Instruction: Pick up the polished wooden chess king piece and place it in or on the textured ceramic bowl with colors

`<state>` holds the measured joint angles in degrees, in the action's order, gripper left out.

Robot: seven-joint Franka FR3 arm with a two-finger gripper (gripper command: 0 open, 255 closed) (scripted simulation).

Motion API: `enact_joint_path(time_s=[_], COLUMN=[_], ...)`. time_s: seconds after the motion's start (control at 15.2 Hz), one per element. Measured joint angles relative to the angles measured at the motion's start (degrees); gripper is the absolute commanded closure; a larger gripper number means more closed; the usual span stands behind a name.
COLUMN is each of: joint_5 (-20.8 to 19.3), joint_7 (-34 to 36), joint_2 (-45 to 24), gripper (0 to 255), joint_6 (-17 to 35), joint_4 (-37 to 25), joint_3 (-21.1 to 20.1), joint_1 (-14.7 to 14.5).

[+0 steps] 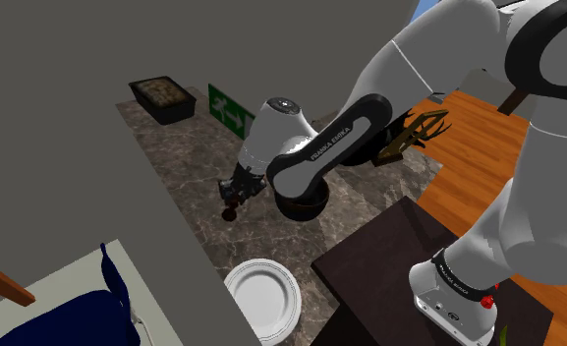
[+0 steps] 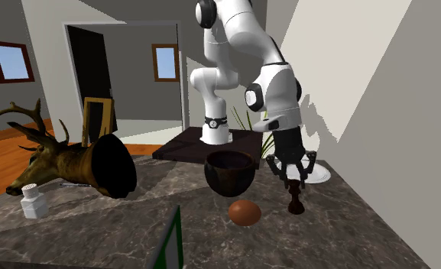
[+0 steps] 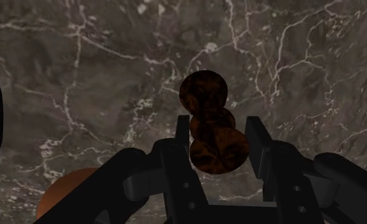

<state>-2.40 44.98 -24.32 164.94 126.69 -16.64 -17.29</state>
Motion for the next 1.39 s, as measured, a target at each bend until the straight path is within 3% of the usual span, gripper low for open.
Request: enact_joint_path(time_s=[1.39], joint_5=[5.9], joint_7=[-3.03], joint_2=[13.22], gripper=[255], joint_6=[-13.77], joint_4=[-0.86], joint_3=[-4.25], joint_1=[3.6])
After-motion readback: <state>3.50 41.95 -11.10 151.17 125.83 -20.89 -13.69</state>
